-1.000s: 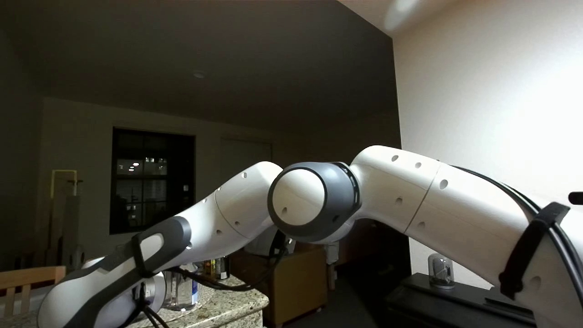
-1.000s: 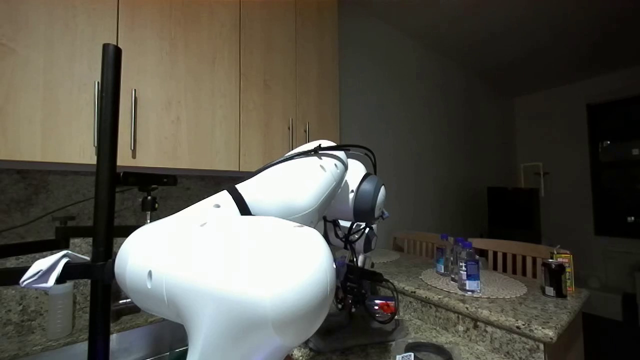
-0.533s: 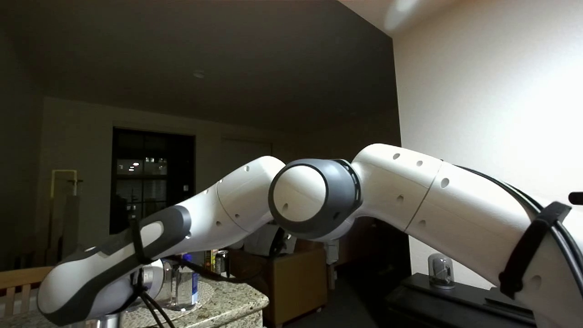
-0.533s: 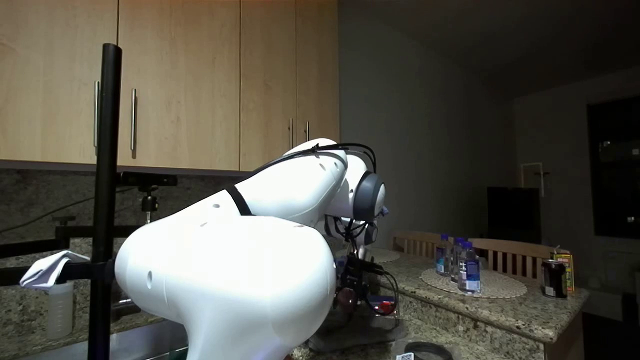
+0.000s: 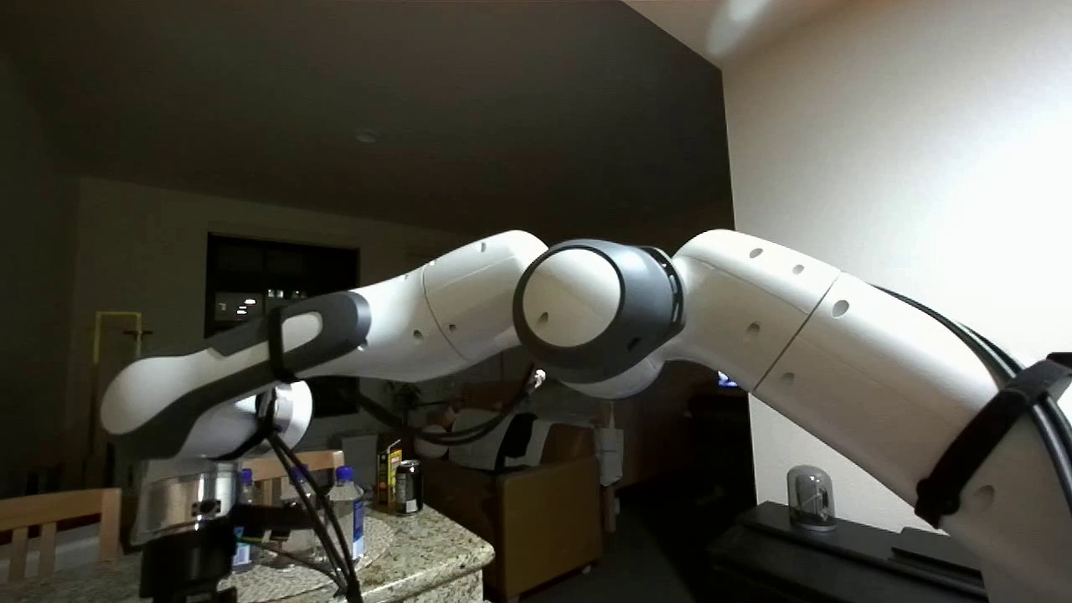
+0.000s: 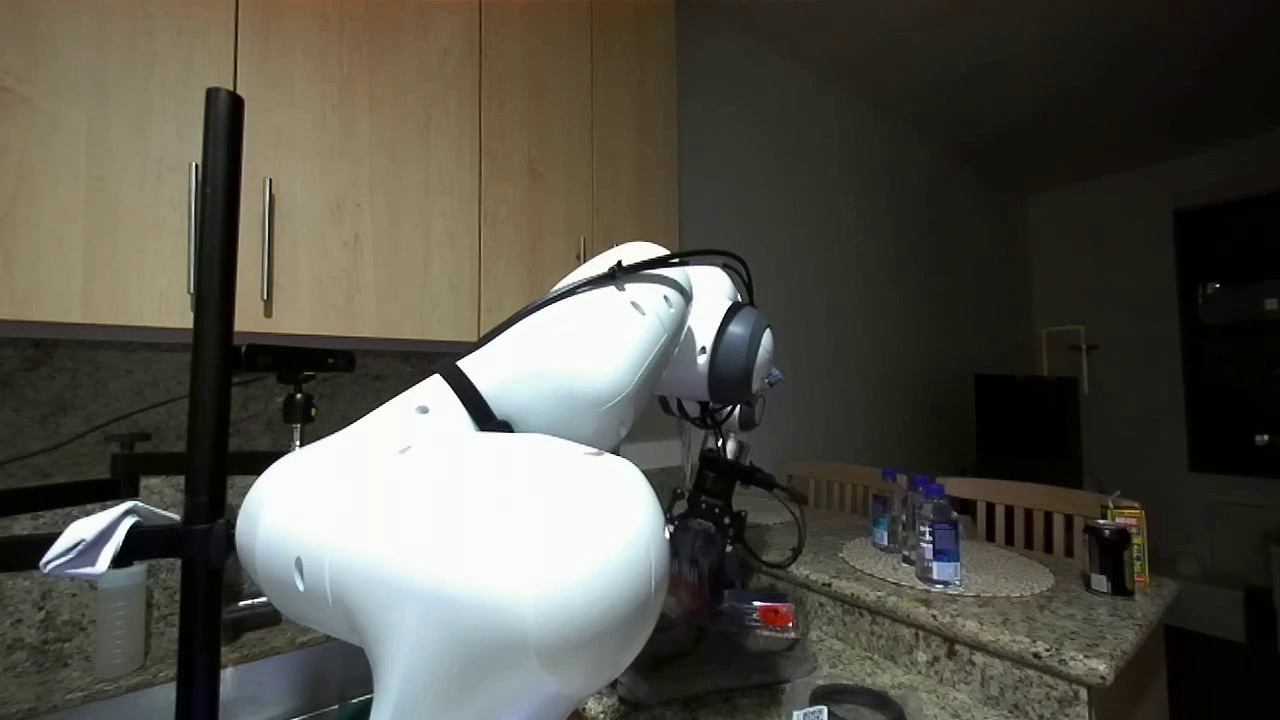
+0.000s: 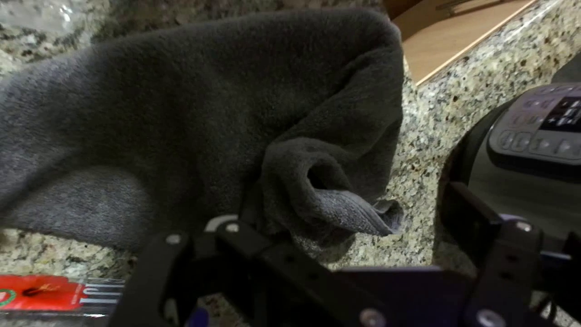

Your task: Move the bag to the left on the counter

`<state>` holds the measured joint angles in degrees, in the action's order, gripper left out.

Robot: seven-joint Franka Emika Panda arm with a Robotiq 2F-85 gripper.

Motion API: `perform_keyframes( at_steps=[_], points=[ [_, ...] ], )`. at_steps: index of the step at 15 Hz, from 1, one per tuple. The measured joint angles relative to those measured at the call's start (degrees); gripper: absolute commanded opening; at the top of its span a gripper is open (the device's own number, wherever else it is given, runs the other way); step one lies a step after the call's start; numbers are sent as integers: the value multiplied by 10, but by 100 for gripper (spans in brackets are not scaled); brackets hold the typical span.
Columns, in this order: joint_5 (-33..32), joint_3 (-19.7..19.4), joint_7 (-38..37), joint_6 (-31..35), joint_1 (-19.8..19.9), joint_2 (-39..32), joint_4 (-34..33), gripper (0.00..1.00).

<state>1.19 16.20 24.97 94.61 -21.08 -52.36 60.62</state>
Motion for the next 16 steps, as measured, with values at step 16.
perform_keyframes(
  at_steps=[16],
  points=[
    [41, -23, -3, -57, 168, 129, 43, 100]
  ],
)
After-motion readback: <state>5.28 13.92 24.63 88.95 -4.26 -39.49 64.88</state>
